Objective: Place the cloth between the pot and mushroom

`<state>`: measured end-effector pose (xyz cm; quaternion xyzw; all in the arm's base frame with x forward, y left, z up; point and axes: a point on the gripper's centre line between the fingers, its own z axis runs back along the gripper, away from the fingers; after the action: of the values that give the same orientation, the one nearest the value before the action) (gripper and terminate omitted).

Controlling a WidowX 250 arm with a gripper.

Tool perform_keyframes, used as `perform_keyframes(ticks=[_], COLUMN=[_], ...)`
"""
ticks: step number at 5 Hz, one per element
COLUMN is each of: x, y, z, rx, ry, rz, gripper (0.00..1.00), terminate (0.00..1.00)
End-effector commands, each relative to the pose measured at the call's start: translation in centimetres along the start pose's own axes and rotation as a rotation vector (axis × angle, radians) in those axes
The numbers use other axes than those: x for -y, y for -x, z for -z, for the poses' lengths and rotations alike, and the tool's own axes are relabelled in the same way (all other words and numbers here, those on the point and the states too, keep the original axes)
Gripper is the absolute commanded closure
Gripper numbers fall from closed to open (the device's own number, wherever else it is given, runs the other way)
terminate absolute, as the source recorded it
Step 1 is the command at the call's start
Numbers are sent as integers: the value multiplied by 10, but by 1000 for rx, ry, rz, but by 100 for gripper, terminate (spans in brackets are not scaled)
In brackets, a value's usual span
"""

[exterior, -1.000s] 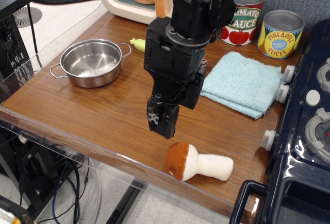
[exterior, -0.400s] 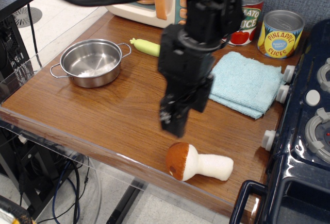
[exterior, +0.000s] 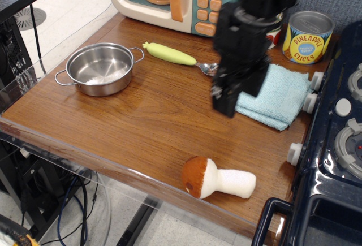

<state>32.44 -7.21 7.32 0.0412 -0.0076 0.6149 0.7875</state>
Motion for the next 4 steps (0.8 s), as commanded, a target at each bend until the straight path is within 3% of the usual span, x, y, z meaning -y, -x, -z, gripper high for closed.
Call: perform_keyframes(ticks=[1,4], x=[54,85], y=[-7,-7], z=[-8,32], rx=[41,71], ry=[76,144], rz=[111,187], gripper=[0,0], terminate=[0,0])
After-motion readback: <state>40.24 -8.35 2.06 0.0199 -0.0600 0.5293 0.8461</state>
